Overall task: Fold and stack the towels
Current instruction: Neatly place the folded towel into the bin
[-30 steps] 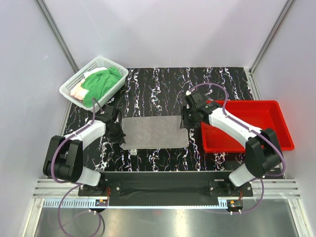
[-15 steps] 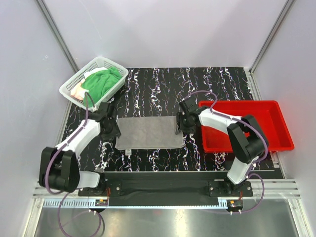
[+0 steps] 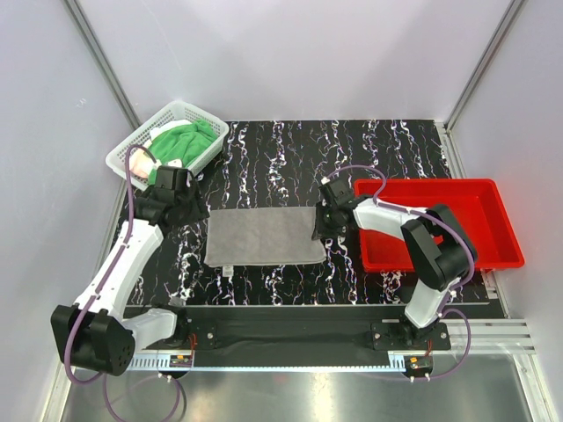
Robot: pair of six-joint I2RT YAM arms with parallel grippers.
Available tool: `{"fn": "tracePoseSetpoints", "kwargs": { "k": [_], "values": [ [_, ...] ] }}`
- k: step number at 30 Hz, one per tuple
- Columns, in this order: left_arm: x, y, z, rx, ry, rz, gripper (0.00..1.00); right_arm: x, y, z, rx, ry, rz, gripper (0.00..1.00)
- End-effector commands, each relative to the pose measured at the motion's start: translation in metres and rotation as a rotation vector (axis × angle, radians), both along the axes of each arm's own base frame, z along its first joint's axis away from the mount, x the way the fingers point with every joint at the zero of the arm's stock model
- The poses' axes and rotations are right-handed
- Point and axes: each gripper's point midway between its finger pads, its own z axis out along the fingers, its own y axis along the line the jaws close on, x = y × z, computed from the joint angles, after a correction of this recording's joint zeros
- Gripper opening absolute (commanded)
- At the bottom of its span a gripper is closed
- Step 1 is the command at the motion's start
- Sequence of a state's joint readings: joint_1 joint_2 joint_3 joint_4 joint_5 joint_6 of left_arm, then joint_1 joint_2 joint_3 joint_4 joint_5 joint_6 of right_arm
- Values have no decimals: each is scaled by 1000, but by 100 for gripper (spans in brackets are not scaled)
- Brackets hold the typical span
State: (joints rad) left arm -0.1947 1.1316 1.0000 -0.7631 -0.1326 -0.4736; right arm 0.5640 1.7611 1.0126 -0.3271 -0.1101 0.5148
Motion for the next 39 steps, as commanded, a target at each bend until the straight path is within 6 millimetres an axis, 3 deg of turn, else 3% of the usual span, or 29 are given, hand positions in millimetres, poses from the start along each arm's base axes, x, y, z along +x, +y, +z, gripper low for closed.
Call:
{"fn": "tracePoseSetpoints", "kwargs": {
  "k": [1,4,10,17,25,33,39],
  "values": [
    [8,2,25,20,-82,-32,57,-25,-8,-27,-49,80,18,23],
    [10,2,28,24,-99,-47,57,-24,-15,-15,-81,57,20,0],
    [8,4,28,43,-120,-59,58,-20,-34,34,-170,0,38,0],
    [6,0,22,33,-111,-87,58,-33,-78,63,-297,29,28,0],
    [7,-5,19,8,-101,-98,59,-26,-124,134,-278,-59,-49,0],
    [6,-9,20,-11,-106,-114,60,-7,-206,158,-436,-74,-215,0],
    [4,-7,19,6,-97,-120,61,11,-257,175,-487,-112,-314,0]
  ]
}}
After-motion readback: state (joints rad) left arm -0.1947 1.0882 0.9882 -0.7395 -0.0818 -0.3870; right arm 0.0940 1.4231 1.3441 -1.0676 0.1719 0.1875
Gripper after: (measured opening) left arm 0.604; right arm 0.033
